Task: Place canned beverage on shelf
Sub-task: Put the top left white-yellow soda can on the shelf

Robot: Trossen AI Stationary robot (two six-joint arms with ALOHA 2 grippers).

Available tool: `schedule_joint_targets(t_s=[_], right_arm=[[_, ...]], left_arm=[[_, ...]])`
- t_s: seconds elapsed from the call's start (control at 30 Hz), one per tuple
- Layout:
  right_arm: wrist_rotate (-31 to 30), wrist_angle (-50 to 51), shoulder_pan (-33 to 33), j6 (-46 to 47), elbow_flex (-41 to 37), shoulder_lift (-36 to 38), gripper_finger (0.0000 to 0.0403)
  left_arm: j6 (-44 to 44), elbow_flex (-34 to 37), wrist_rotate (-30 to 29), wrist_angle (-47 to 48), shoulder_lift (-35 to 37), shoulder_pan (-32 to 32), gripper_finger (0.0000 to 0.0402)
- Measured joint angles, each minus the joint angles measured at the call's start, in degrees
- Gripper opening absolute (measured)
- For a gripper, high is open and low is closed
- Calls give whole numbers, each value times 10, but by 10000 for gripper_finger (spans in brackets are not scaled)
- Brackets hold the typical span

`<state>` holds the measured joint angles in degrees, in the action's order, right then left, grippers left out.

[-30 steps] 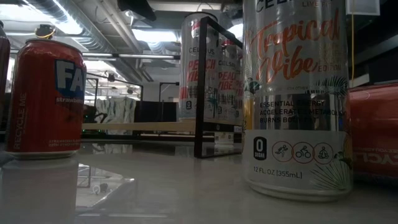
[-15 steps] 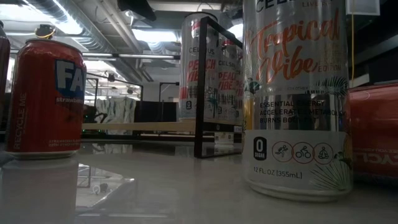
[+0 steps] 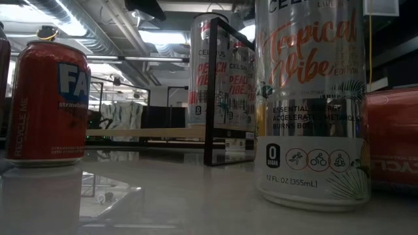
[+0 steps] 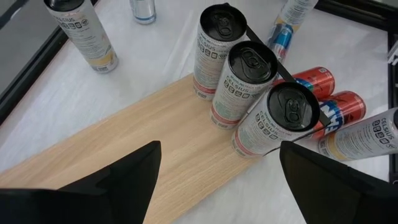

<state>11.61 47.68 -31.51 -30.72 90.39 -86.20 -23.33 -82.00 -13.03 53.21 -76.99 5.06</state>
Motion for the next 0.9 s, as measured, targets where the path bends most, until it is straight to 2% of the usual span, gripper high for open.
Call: schedule_joint_targets(t_s=[0.43, 0.57, 0.73, 0.9], right_arm=[[60, -51, -73, -26, 0, -125, 395], [64, -53, -76, -26, 0, -157, 395], [100, -63, -75, -26, 0, -183, 395], [102, -66, -75, -26, 0, -192, 395]], left_arm=[[0, 0, 0, -1, 0, 0, 322], [0, 0, 0, -1, 0, 0, 322], [0, 0, 0, -1, 0, 0, 322], [0, 0, 0, -1, 0, 0, 322]])
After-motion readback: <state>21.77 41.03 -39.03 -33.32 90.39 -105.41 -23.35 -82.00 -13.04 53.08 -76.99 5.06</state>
